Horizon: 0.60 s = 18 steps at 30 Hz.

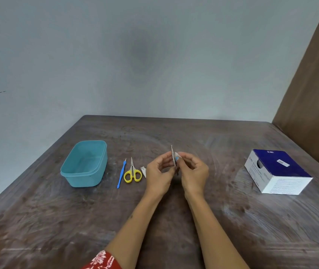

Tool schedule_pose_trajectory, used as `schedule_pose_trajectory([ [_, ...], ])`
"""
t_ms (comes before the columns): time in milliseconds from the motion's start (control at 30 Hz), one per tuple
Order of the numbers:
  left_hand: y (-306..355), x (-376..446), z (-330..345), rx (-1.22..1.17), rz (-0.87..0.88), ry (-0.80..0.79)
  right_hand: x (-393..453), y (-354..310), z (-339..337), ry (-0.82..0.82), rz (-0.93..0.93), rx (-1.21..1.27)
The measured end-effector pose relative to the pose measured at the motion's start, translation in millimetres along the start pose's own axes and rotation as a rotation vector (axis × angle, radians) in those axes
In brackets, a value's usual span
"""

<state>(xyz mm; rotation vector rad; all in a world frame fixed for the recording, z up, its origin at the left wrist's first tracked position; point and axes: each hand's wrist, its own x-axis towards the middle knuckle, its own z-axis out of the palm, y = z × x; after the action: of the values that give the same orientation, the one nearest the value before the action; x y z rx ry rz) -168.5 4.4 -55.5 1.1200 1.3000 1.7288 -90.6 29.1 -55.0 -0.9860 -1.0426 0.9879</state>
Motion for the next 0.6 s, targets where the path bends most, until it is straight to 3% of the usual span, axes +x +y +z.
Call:
schedule_pose_trajectory([
  [367,1.9,2.1,-5.9,-0.031,-0.061,0.027,-4.6,-3.7,-2.2,-0.113,-0.092,-0.111],
  [600,-0.5,2.6,-6.3,0.019,-0.056,-0.042,2.7,-7.2,-3.7,-0.052,-0.055,-0.009],
])
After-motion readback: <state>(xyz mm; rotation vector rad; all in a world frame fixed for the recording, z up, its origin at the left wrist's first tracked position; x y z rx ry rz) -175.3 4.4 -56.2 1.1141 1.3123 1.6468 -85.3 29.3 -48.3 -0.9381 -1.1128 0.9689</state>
